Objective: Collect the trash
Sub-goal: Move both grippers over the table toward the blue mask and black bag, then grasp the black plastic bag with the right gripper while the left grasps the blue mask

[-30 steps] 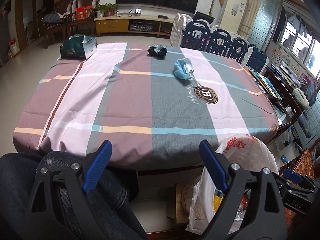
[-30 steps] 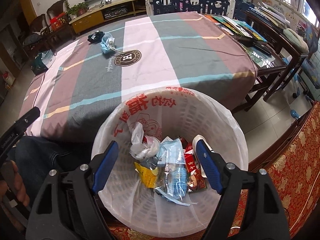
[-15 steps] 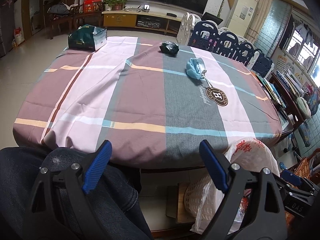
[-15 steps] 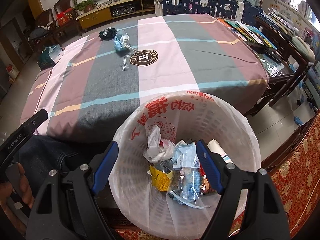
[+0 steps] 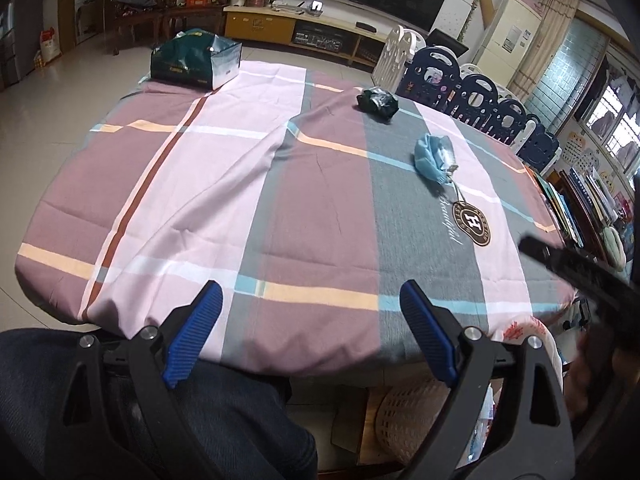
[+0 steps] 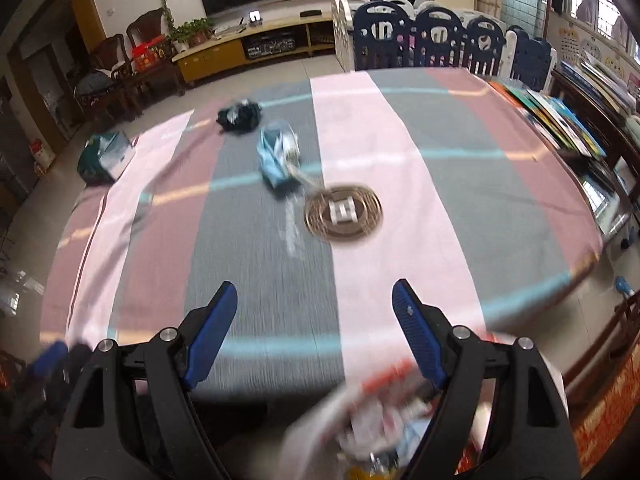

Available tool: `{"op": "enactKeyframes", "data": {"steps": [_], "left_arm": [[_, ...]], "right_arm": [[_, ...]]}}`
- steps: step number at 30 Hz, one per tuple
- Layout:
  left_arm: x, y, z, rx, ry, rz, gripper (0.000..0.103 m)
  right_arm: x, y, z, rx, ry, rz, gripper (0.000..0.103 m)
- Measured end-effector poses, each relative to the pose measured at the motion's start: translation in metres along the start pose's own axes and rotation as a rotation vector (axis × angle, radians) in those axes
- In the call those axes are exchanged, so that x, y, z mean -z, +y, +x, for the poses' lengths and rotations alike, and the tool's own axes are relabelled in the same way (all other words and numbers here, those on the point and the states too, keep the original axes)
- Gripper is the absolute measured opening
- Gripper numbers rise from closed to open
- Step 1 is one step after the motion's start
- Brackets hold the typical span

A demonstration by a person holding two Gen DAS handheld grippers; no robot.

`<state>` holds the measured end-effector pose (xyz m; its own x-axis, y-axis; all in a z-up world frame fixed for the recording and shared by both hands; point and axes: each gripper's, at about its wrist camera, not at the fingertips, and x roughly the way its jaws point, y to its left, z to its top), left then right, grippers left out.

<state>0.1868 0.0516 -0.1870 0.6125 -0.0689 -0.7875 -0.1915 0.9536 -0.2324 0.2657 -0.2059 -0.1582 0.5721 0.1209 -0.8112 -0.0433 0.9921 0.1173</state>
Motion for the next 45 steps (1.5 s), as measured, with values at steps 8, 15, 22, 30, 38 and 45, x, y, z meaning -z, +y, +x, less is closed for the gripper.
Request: {"op": "enactKeyframes", "data": {"steps": [8, 15, 22, 30, 38, 45], "left_arm": [[-0.024, 0.006, 0.016, 0.055, 0.038, 0.019, 0.092], [-0.048, 0.014, 0.022, 0.046, 0.01, 0.09, 0.093], [-0.078, 0.046, 0.049, 0.06, 0.047, 0.003, 0.093], [-0.087, 0.067, 0.067, 0.266, 0.086, -0.093, 0.097], [-0.082, 0.065, 0.087, 0.258, 0.192, -0.116, 0.097], [-0.089, 0.053, 0.095, 0.183, 0.21, -0.061, 0.097]], "right_arm": [[-0.085, 0.031, 0.1, 0.071, 0.001, -0.13, 0.078], [-0.109, 0.032, 0.173, -0.037, 0.105, -0.087, 0.038], [-0.083, 0.09, 0.137, -0.429, 0.203, -0.18, 0.036], [-0.144, 0.105, 0.116, -0.304, 0.002, -0.149, 0.084], [-0.195, 0.16, 0.221, 0.17, -0.07, -0.483, 0.084], [-0.189, 0.156, 0.243, 0.125, 0.018, -0.497, 0.043]]}}
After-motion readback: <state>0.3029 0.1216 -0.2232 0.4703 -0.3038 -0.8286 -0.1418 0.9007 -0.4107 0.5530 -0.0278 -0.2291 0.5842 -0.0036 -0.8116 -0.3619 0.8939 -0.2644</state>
